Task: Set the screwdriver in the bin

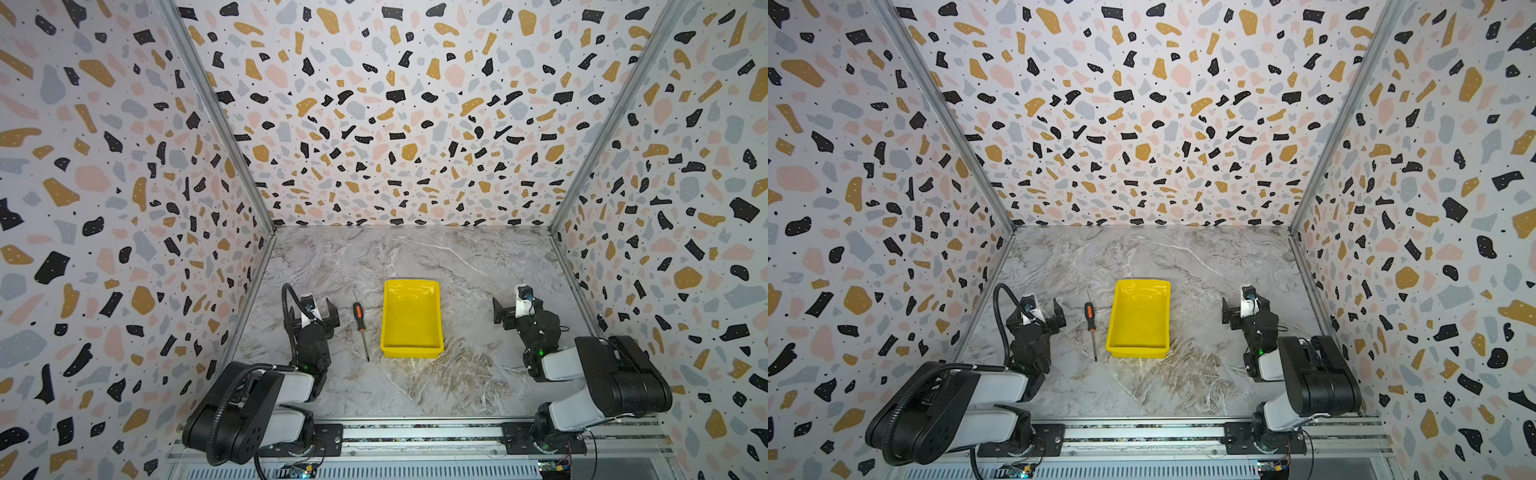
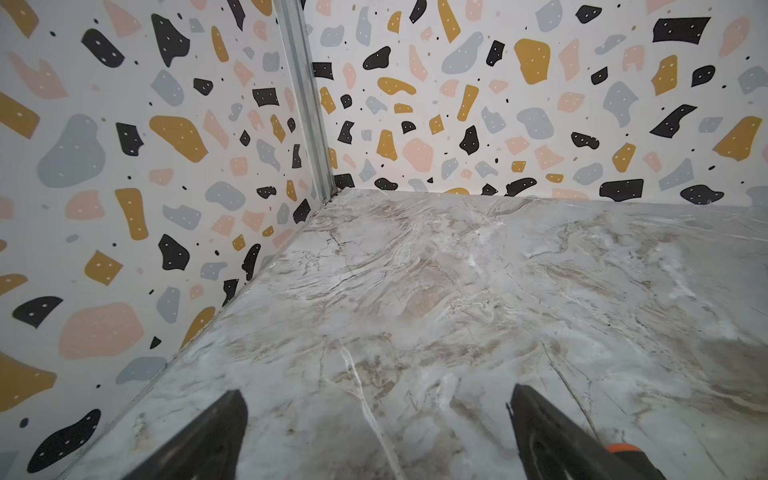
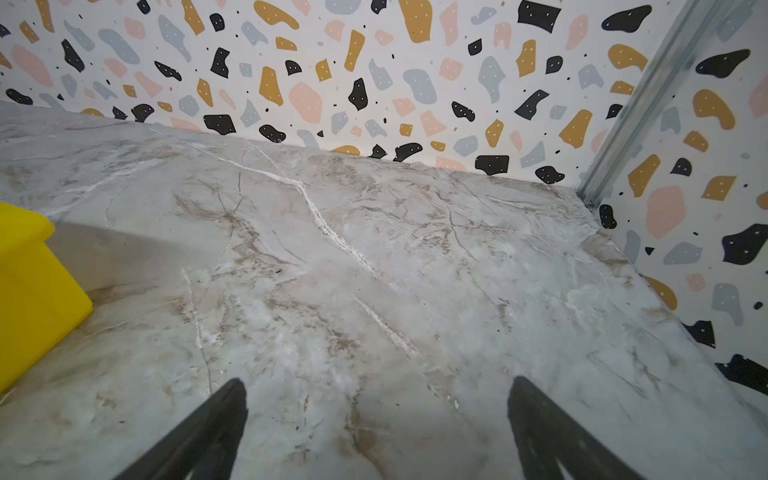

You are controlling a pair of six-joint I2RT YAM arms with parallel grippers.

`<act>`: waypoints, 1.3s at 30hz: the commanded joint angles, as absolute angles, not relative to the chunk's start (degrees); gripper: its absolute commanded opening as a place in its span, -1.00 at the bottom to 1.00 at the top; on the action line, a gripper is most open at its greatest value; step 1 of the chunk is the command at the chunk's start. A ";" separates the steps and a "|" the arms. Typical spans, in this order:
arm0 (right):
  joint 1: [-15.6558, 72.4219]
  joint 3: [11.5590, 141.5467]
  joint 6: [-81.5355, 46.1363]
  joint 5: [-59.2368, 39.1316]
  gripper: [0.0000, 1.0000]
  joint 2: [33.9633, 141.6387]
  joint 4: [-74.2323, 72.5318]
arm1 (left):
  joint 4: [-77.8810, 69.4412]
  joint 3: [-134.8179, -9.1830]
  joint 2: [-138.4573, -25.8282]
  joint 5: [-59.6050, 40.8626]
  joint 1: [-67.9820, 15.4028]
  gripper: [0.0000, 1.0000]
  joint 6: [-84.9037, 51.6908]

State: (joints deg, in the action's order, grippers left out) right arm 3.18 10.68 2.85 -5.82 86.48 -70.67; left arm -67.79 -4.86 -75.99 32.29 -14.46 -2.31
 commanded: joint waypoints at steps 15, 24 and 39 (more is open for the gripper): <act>5.97 10.20 3.99 -0.52 0.98 84.64 -73.67 | -71.02 -4.83 -75.49 32.40 -14.28 0.99 -2.33; 6.58 9.61 4.30 0.70 0.98 84.55 -74.67 | -71.02 -4.75 -75.45 32.43 -14.33 0.99 -2.36; 6.67 9.59 4.22 0.86 0.98 84.61 -74.76 | -71.02 -4.75 -75.34 32.43 -14.33 1.00 -2.36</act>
